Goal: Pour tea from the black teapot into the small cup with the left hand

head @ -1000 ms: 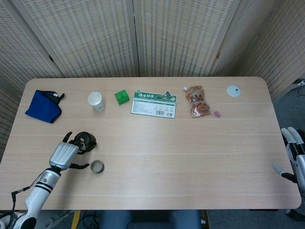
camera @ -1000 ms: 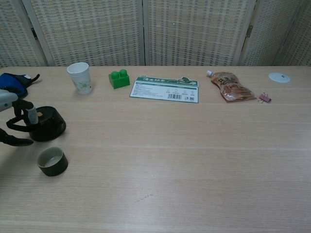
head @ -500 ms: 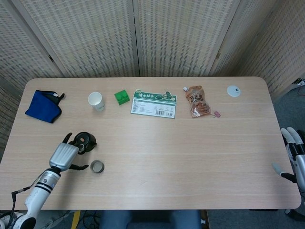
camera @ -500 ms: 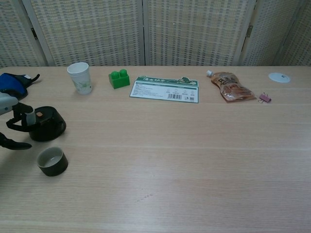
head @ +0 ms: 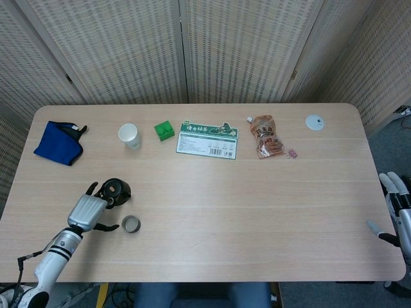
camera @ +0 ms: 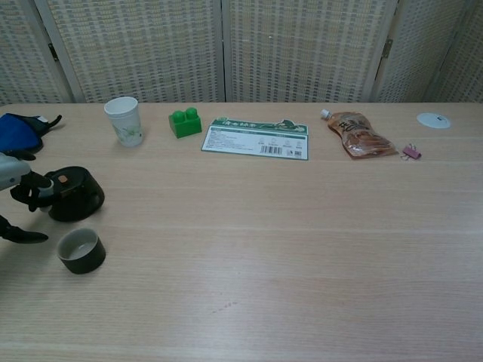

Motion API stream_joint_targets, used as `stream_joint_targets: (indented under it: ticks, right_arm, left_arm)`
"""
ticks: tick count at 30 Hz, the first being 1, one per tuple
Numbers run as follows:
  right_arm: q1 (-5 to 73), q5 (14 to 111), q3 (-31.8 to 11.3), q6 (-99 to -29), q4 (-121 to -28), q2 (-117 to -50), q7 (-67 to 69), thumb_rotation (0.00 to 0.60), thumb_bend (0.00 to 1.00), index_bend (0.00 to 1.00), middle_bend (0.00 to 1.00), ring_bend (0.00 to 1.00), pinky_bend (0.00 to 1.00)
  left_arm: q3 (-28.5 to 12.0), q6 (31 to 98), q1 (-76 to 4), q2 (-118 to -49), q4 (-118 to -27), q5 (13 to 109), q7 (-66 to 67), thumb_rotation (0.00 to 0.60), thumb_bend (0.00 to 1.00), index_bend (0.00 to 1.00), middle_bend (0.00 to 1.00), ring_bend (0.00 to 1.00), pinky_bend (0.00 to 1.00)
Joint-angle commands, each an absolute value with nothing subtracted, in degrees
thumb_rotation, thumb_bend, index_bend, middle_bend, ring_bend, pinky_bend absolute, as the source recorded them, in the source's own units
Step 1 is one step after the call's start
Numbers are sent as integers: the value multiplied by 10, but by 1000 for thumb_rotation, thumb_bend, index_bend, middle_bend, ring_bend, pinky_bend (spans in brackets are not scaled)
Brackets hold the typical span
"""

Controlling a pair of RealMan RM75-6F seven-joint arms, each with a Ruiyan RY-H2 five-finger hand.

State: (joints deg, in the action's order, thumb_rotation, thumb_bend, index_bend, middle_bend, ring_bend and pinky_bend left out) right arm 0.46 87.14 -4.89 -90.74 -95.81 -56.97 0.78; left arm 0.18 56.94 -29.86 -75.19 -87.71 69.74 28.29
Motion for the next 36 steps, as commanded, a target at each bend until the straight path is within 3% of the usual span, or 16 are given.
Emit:
stream_joint_targets:
  ticks: [1,15,21,36]
  right_arm:
    - [5,871,-49,-907,-958,-570,8,600,137,69,81,0,2]
    - [5,868,-49,-904,-958,-573,6,600,136,70,81,0,2]
    - [5,867,-50,-905,-957,-575,7,600,136,70,81,0,2]
    - [3,864,-53,-909,-953,-576,13,600,136,69,81,0,2]
  left_arm:
    - [2,565,-301,-750,-878,695,282,268,154,442,447,375,0]
    - [3,518,-315,-737,-887,661,262,181,154,478,488,397,0]
    - [0,506,-320,-733,-892,653,245,137,153,541,559,444,0]
    - [-16,515,-321,-743,-865,694,147,26,127,846,931,770,0]
